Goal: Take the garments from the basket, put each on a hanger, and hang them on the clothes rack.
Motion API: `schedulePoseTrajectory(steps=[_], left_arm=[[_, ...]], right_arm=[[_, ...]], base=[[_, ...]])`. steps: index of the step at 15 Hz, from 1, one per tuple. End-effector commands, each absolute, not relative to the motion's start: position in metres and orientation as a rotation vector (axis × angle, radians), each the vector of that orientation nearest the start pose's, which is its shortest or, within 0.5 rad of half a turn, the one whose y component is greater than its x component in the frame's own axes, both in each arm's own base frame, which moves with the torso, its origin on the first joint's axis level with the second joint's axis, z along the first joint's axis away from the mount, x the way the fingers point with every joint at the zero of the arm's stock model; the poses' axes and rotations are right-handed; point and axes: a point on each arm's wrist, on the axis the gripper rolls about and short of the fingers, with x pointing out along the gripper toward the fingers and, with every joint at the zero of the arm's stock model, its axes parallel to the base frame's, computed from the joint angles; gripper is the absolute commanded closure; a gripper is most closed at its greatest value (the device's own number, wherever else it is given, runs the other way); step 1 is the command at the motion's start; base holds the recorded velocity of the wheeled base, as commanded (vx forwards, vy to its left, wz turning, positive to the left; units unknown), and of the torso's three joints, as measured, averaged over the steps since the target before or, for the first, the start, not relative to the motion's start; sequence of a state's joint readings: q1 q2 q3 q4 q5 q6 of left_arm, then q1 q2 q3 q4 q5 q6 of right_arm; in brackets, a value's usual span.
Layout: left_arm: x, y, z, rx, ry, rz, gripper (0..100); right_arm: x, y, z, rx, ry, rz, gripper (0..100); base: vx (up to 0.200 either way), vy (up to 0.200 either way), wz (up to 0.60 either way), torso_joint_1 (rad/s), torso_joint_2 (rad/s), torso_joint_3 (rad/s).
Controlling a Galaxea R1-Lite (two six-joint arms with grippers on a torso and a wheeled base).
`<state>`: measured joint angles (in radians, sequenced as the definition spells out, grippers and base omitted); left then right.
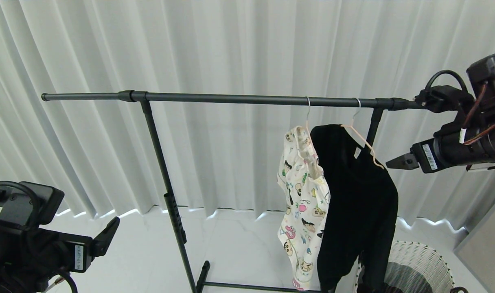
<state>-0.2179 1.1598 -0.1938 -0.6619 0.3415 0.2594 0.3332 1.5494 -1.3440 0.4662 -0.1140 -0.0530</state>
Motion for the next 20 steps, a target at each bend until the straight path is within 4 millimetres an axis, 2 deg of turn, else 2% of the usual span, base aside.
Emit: schedulePoseTrajectory(steps=[1,3,5,9,12,16,18,20], left_arm=[[0.136,-0.022,0.141,0.345,0.320,0.083,0],[0.135,-0.022,0.139,0.347,0.329,0.082,0],[0.137,-0.022,0.140,0.344,0.325,0.083,0],[0.136,-0.022,0.139,0.347,0.329,0.082,0],[0.137,-0.022,0.140,0.346,0.325,0.082,0],[0.137,-0.023,0.144,0.344,0.307,0.084,0],[0.138,-0.023,0.152,0.360,0.273,0.086,0],[0.135,-0.022,0.152,0.364,0.269,0.087,0]], right_arm=[[0.241,0.076,0.265,-0.202,0.624,0.213,0],[0.246,0.077,0.254,-0.191,0.550,0.193,0],[0.249,0.077,0.250,-0.186,0.494,0.175,0],[0.245,0.074,0.241,-0.260,0.511,0.099,0],[0.241,0.073,0.242,-0.263,0.506,0.096,0],[0.224,0.067,0.246,-0.265,0.485,0.095,0],[0.209,0.062,0.247,-0.277,0.472,0.097,0],[0.204,0.053,0.248,-0.263,0.466,0.063,0]], base=[[0.000,0.000,0.00,0.000,0.00,0.000],[0.000,0.000,0.00,0.000,0.00,0.000],[-0.200,0.000,0.00,0.000,0.00,0.005],[-0.200,0.000,0.00,0.005,0.00,0.001],[-0.200,0.000,0.00,0.005,0.00,-0.001],[-0.200,0.000,0.00,0.001,0.00,0.001],[0.000,0.000,0.00,0.000,0.00,0.000],[0.000,0.000,0.00,0.000,0.00,0.000]])
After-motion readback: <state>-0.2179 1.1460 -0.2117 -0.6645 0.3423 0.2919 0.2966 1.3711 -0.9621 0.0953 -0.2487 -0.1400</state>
